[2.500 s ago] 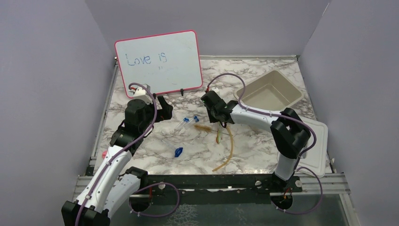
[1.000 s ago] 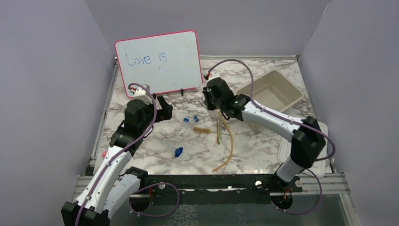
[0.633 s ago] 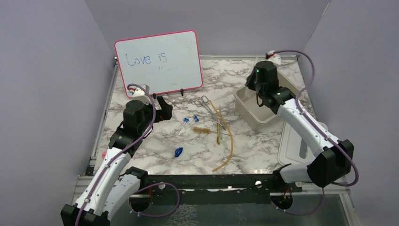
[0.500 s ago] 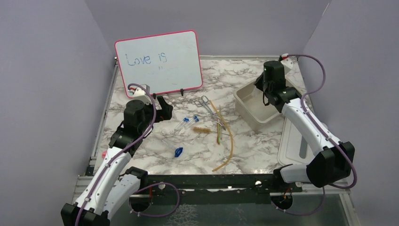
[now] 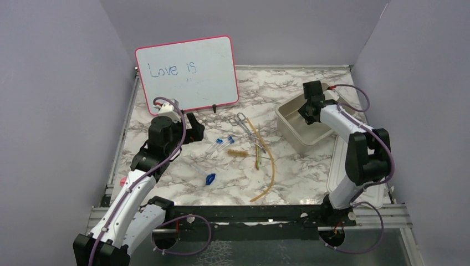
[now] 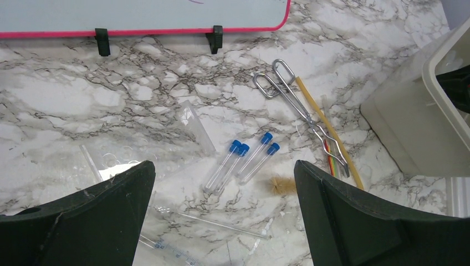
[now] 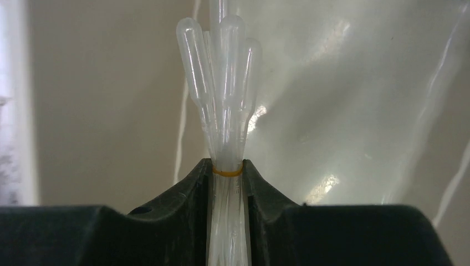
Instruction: Organize the chemistry lab equipment
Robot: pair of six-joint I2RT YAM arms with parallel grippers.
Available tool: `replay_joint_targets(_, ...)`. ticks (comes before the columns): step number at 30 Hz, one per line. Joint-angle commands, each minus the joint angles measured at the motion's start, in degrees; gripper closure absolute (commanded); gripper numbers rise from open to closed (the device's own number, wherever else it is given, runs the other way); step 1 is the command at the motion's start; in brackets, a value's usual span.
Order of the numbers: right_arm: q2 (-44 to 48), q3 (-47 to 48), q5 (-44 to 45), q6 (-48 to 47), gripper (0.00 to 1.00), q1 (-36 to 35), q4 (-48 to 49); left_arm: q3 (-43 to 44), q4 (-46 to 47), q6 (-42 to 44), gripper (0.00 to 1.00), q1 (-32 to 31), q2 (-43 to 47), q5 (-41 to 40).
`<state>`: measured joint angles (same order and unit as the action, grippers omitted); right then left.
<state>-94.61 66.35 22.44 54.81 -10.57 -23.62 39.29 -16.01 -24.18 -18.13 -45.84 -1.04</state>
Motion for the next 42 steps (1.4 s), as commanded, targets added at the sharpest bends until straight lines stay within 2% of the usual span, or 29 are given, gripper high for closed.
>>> replay_joint_targets(1, -4.79, 3.41, -1.09, 1.57, 0.72, -0.21, 1.35, -0.18, 0.02, 0.62, 0.01, -0.24, -0.58, 0.91)
replay_joint_targets(8, -9.56, 5.12, -6.09, -6.51, 0.68, -0.16, 10.65, 0.11, -0.05, 0.63, 0.01, -0.24, -2.56, 0.28)
replay_joint_targets(16, -12.15, 8.26, -3.73, -1.11, 0.52, -0.16, 4.91, 0.33, -0.15, 0.83, 0.01, -0.26, -2.62, -0.61)
replay_joint_targets(19, -10.51, 7.8, -2.09, -1.48, 0.48, -0.17, 4.14, 0.21, -0.16, 0.81, 0.01, -0.24, -2.17, -0.89)
replay_joint_targets(22, -8.23, 7.43, -1.53, -3.04, 0.47, -0.2, 3.94, 0.3, -0.1, 0.89, 0.01, -0.24, -2.09, -0.85)
replay_joint_targets(25, -1.91, 6.84, -1.96, -8.71, 0.48, -0.24, 2.89, 0.51, 0.02, 0.81, 0.01, -0.24, -1.78, -0.59)
replay_joint_targets(28, 2.4, 6.25, -4.66, -16.73, 0.48, -0.25, 2.69, 0.57, 0.06, 0.87, 0.01, -0.24, -1.32, 0.28)
replay_joint_targets(33, 9.55, 5.89, -11.49, -23.29, 0.48, -0.75, 0.34, 0.58, 0.53, 0.73, 0.01, -0.25, -0.35, 0.54)
replay_joint_targets(37, 13.56, 5.75, -16.09, -27.96, 0.49, -5.15, 1.41, 0.25, 1.24, 0.45, 0.01, -0.29, 0.45, 0.68)
replay_joint_targets(42, 13.65, 7.21, -18.19, -33.26, 0.49, -15.18, 2.99, 0.05, 1.27, 0.37, 0.01, -0.24, 1.51, -0.13)
